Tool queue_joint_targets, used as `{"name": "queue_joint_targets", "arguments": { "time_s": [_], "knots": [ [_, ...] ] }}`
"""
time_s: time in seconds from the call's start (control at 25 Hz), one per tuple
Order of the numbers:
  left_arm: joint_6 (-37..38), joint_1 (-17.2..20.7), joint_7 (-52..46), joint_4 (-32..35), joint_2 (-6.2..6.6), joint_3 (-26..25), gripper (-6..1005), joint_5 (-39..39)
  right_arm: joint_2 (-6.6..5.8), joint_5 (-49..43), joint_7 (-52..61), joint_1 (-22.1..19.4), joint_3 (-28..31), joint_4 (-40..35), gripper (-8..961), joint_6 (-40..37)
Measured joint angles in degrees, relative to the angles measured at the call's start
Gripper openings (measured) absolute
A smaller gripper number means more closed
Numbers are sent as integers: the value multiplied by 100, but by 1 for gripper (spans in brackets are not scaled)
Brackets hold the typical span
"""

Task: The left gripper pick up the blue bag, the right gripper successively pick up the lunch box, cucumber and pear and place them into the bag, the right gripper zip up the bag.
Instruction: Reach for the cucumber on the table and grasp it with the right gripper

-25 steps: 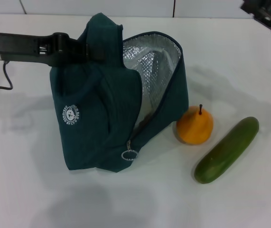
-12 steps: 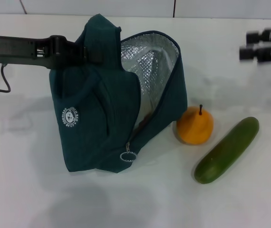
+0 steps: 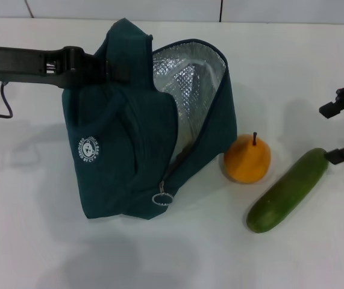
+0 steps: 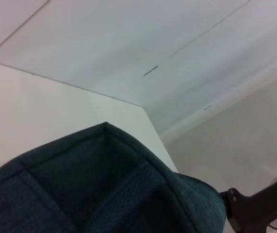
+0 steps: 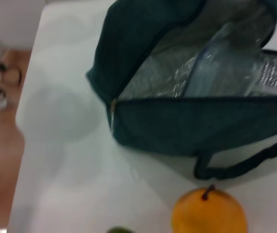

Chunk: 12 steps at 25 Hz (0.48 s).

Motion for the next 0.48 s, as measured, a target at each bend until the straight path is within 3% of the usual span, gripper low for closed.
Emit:
{"name": "queue_joint_targets", "arguments": {
  "time_s": [0.48],
  "knots": [
    [-33, -42, 146, 0, 21, 5, 39, 18, 874, -1703, -795, 105, -533, -831, 871, -39]
  ]
}}
